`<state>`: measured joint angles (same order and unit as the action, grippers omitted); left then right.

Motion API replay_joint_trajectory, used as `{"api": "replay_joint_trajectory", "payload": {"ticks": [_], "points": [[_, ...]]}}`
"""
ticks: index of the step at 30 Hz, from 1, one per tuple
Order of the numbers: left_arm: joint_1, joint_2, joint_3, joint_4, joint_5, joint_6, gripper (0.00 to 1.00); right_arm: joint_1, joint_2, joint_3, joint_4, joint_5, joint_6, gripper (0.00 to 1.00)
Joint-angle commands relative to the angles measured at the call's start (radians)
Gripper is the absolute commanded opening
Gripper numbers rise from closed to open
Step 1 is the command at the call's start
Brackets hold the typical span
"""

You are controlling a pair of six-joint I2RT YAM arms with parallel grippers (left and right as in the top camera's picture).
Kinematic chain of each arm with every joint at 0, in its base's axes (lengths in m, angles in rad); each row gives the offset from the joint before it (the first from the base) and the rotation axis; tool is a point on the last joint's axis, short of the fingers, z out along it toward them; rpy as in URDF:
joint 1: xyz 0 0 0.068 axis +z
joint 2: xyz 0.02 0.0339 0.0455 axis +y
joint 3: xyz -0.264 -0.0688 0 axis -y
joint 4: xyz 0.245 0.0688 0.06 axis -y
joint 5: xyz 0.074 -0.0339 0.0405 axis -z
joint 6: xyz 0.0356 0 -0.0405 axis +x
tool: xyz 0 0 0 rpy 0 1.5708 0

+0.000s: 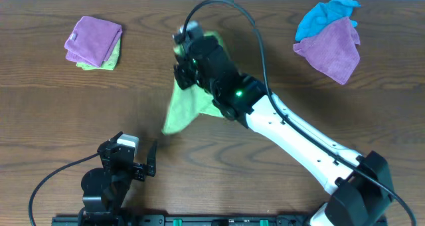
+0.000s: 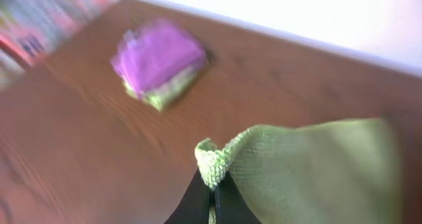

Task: Fold the cloth
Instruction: 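Lift the green cloth with the right gripper and lay it flat at center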

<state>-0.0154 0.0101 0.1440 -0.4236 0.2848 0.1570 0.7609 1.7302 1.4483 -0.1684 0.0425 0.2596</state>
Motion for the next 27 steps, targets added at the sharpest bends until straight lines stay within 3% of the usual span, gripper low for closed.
{"api": "replay_joint_trajectory", "payload": {"ticks": [1, 7, 11, 13, 21, 27], "points": [[-0.004, -0.006, -0.020, -0.006, 0.000, 0.000, 0.95, -0.016, 0.014, 0.018, 0.111, -0.006, 0.010, 0.01], [-0.004, -0.006, -0.020, -0.006, 0.000, 0.000, 0.95, -0.067, 0.096, 0.018, 0.426, -0.010, 0.159, 0.01], [-0.004, -0.006, -0.020, -0.006, 0.000, 0.000, 0.95, -0.102, 0.104, 0.025, 0.471, -0.055, 0.218, 0.01], [-0.004, -0.006, -0.020, -0.006, 0.000, 0.000, 0.95, -0.126, 0.098, 0.025, 0.412, -0.048, 0.210, 0.02], [-0.004, -0.006, -0.020, -0.006, 0.000, 0.000, 0.95, -0.335, 0.086, 0.025, -0.097, 0.089, 0.219, 0.01], [-0.004, -0.006, -0.020, -0.006, 0.000, 0.000, 0.95, -0.426, 0.058, 0.025, -0.187, 0.048, 0.195, 0.01]]}}
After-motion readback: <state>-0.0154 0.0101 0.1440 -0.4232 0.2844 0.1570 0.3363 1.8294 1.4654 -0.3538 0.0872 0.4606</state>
